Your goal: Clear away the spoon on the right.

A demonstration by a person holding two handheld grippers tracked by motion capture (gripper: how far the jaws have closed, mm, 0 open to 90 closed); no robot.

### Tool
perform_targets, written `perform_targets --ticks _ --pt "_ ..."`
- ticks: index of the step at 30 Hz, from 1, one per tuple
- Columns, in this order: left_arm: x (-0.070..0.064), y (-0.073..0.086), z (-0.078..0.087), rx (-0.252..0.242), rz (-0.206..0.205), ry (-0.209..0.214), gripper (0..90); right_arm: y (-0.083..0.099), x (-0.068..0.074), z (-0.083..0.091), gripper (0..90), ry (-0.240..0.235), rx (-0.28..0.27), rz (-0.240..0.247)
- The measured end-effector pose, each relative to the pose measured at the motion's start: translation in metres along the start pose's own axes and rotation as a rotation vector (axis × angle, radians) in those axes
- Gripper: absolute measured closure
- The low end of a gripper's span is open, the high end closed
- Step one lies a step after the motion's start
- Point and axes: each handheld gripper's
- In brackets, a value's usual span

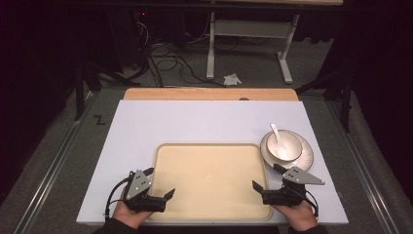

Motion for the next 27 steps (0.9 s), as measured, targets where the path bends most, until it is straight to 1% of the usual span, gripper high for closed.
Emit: perform_targets --ticks 5,6,7,8,10,11,13,14,15,16,18,19,20,22,23,26,27 --pt "0.0 0.0 0.0 -0.001 0.005 0.0 1.7 -0.001 -0.001 0.003 0.5 0.008 -0.008 0.005" --pt "0.0 0.0 0.0 -0.003 0.006 0.001 1.7 -0.003 -0.001 0.006 0.6 0.014 -0.021 0.006" --pt "0.0 0.0 0.0 -0.003 0.006 0.001 1.7 -0.003 -0.001 0.006 0.6 0.014 -0.021 0.006" --pt "0.0 0.0 0.0 -0.007 0.01 0.001 1.7 -0.008 -0.002 0.011 1.8 0.021 -0.044 -0.003" --pt "0.001 0.0 0.001 -0.007 0.009 0.002 1.7 -0.01 -0.003 0.012 2.8 0.025 -0.048 -0.007" --pt "0.001 0.0 0.001 -0.007 0.01 0.003 1.7 -0.017 -0.005 0.015 5.8 0.029 -0.05 -0.004" --pt "0.001 0.0 0.001 -0.006 0.01 0.006 1.7 -0.02 -0.007 0.015 6.4 0.037 -0.046 -0.003" --pt "0.001 0.0 0.002 -0.009 0.01 0.008 1.7 -0.028 -0.012 0.016 7.0 0.05 -0.032 -0.015" --pt "0.001 0.0 0.002 -0.009 0.01 0.008 1.7 -0.028 -0.012 0.016 7.0 0.05 -0.032 -0.015" --pt "0.0 0.0 0.002 -0.014 0.01 0.009 1.7 -0.035 -0.016 0.018 9.7 0.071 -0.04 -0.009" --pt "0.0 0.0 0.003 -0.015 0.009 0.009 1.7 -0.04 -0.021 0.019 13.8 0.089 -0.058 -0.005" --pt "0.0 0.0 0.004 -0.018 0.011 0.01 1.7 -0.04 -0.021 0.019 13.8 0.089 -0.058 -0.005" --pt "0.001 0.0 0.005 -0.023 0.01 0.009 1.7 -0.048 -0.029 0.02 16.6 0.095 -0.065 -0.015" --pt "0.001 0.0 0.006 -0.024 0.008 0.009 1.7 -0.05 -0.031 0.021 17.7 0.102 -0.068 -0.017" --pt "0.001 0.0 0.008 -0.028 0.009 0.011 1.7 -0.057 -0.037 0.021 21.7 0.113 -0.076 -0.029" --pt "0.0 0.0 0.008 -0.033 0.008 0.013 1.7 -0.062 -0.041 0.02 23.6 0.126 -0.07 -0.033" --pt "0.0 0.0 0.008 -0.032 0.004 0.013 1.7 -0.067 -0.047 0.019 26.8 0.139 -0.06 -0.046"
Point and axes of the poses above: each handheld gripper's, and its own axes: z roughly backward along the jaws, y roughly out of its underside, x roughly to its left, and after that the axes turned 1 degree about x, right-handed
